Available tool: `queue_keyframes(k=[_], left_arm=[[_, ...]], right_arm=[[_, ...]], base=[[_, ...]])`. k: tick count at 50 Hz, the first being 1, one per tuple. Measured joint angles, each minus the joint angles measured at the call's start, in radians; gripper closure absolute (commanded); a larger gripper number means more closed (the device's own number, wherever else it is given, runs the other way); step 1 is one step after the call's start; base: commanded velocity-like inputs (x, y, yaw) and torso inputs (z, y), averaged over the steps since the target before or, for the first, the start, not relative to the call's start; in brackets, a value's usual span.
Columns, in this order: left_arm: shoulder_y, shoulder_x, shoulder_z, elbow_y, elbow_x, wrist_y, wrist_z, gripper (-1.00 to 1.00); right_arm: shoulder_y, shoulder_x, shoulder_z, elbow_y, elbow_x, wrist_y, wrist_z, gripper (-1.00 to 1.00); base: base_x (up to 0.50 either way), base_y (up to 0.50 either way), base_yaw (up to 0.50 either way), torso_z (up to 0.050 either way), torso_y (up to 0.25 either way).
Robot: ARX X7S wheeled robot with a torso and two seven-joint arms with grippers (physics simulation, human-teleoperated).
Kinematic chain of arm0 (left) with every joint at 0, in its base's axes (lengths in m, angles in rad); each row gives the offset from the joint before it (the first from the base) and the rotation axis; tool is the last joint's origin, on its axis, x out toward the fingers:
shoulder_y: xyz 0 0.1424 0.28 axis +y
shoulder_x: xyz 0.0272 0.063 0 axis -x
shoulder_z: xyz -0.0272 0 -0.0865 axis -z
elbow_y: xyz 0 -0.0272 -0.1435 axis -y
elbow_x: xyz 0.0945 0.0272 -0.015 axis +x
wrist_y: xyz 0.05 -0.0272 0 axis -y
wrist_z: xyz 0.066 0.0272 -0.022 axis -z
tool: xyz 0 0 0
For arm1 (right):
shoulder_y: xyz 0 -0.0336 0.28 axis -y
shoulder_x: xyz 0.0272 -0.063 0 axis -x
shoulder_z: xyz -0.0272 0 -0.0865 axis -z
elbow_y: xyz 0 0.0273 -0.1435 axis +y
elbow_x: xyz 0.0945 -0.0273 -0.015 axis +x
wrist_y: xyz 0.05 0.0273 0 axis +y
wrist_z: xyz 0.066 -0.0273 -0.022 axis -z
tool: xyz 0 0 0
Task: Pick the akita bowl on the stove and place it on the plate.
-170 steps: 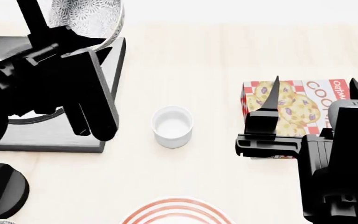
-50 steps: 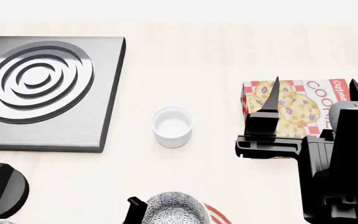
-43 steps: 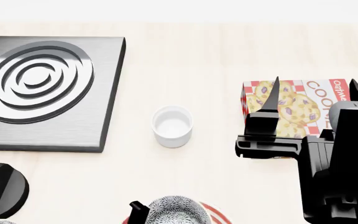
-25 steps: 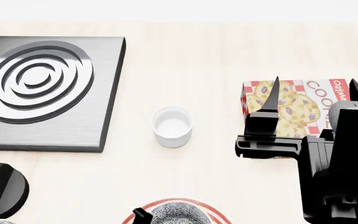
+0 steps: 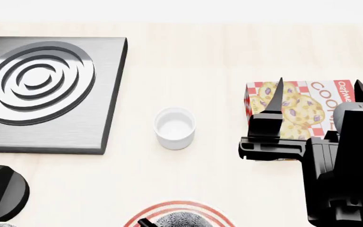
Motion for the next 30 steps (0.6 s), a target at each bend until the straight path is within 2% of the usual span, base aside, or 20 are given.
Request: queue_keyframes(k=[8,9,30], left_arm=[[0.005,0.003,0.005,0.001,0.004,-0.004,-0.005,1.00],[0.006,0.003,0.006,0.002,0.005,-0.005,-0.005,-1.00],[0.013,0.010,0.011,0.005,0.029,-0.009,-0.021,-1.00]], right_arm=[[0.001,0.002,-0.001,-0.001,0.003,0.001,0.003,-1.00],[0.001,0.002,-0.001,-0.001,0.004,0.001,0.003,-1.00],[0.001,0.007,-0.005,0.002,0.008,-0.005,0.008,-1.00]], base=[[0.00,0.00,0.00,0.000,0.001],[0.00,0.00,0.00,0.000,0.000],[0.00,0.00,0.00,0.001,0.000]])
